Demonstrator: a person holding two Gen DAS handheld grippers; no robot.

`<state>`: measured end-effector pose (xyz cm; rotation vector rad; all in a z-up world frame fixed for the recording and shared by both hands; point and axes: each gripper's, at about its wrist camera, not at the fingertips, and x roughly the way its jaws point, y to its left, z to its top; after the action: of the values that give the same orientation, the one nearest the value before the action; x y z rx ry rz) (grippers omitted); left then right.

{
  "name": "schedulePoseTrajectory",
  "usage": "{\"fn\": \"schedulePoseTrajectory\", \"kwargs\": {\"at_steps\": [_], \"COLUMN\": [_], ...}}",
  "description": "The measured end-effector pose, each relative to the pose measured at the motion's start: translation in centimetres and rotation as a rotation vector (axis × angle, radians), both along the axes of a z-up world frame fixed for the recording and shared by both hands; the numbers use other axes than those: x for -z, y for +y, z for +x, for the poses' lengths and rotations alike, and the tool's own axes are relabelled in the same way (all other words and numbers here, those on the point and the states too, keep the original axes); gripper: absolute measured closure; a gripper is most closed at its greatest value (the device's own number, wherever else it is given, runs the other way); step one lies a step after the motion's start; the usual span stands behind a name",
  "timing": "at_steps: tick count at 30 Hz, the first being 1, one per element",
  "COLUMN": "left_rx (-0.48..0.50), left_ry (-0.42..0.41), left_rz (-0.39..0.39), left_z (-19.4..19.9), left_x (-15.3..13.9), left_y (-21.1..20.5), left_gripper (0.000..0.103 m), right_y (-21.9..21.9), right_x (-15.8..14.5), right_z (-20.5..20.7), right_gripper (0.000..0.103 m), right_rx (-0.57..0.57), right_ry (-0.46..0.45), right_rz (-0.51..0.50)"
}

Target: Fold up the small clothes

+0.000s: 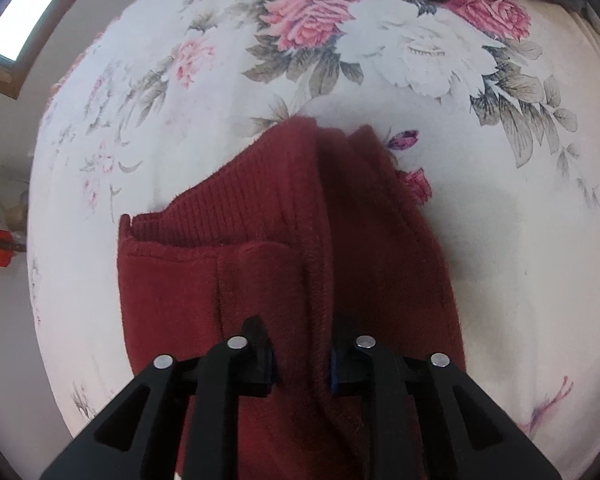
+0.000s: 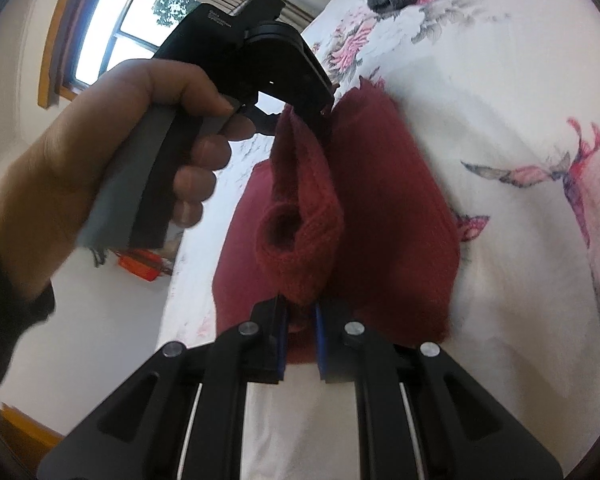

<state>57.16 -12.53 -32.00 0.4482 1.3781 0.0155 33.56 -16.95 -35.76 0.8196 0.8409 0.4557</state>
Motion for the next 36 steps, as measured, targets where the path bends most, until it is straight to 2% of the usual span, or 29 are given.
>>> {"fn": "schedulePoseTrajectory", "kwargs": {"at_steps": [3, 4, 5, 6, 8, 9, 12, 15, 17, 21, 24, 29, 33, 34, 35, 36], "left_rx": [-0.001, -0.012, -0.023, -0.024, -0.003, 0.011, 0.027, 0.034, 0.059, 0.107, 0.071, -0.052, -0.164, -0.171, -0.174, -0.173], "left_ry": [-0.033, -0.046, -0.062, -0.07, -0.078, -0.076, -0.102, -0.132, -0.161, -0.186, -0.158, -0.111, -0.083, -0.082, -0.08, -0.078], "left_rz": [-0.028, -0.067, -0.137, -0.16, -0.208, -0.228, -0.277, -0.381, -0.425, -0.44, -0.525, -0.58, -0.673, -0.684, -0.69, -0.693], "left_z": [-0.7, -0.9, -1.0, -1.1, -1.6, -1.7, -2.0, -2.9, -4.6, -9.1, -12.8, -16.3, -17.4, -17.5, -17.5, -17.6], "left_x": [0.3, 0.2, 0.0, -0.1, -0.3, -0.3, -1.6, -3.9, -5.5, -6.5, -6.3, -4.5, -3.6, -3.6, -3.6, -3.6], "left_y": [-0.7, -0.7, -0.6, -0.6, -0.6, -0.5, 0.8, 3.8, 6.3, 11.7, 16.8, 22.1, 25.0, 25.1, 25.1, 25.0], "left_gripper": [0.071, 0.065, 0.061, 0.056, 0.048, 0.045, 0.045, 0.042, 0.036, 0.033, 0.032, 0.032, 0.032, 0.032, 0.032, 0.032], "right_y": [-0.5, -0.7, -1.0, -1.3, -1.9, -2.1, -2.2, -2.1, -2.3, -3.0, -4.6, -3.8, -2.5, -2.3, -2.2, -1.9], "right_x": [0.6, 0.7, 1.1, 1.5, 2.0, 2.2, 2.5, 2.7, 2.8, 2.5, 2.6, 2.7, 2.5, 2.3, 2.0, 2.0], "right_z": [-0.1, 0.0, 0.0, -0.1, -0.2, -0.1, -0.2, 0.0, 0.2, 0.5, 1.1, 4.2, 7.2, 7.5, 7.5, 7.6], "right_gripper": [0.092, 0.088, 0.085, 0.083, 0.071, 0.071, 0.066, 0.06, 0.053, 0.045, 0.037, 0.036, 0.038, 0.046, 0.067, 0.08], "right_rx": [-0.01, -0.012, -0.011, -0.001, 0.019, 0.017, 0.011, 0.014, 0.015, 0.011, 0.0, -0.13, -0.201, -0.21, -0.21, -0.221], "right_ry": [0.019, 0.025, 0.04, 0.054, 0.072, 0.074, 0.081, 0.088, 0.097, 0.118, 0.128, 0.219, 0.309, 0.323, 0.337, 0.35], "right_rz": [0.033, 0.05, 0.08, 0.098, 0.131, 0.148, 0.19, 0.223, 0.256, 0.316, 0.364, 0.325, 0.258, 0.247, 0.233, 0.222]}}
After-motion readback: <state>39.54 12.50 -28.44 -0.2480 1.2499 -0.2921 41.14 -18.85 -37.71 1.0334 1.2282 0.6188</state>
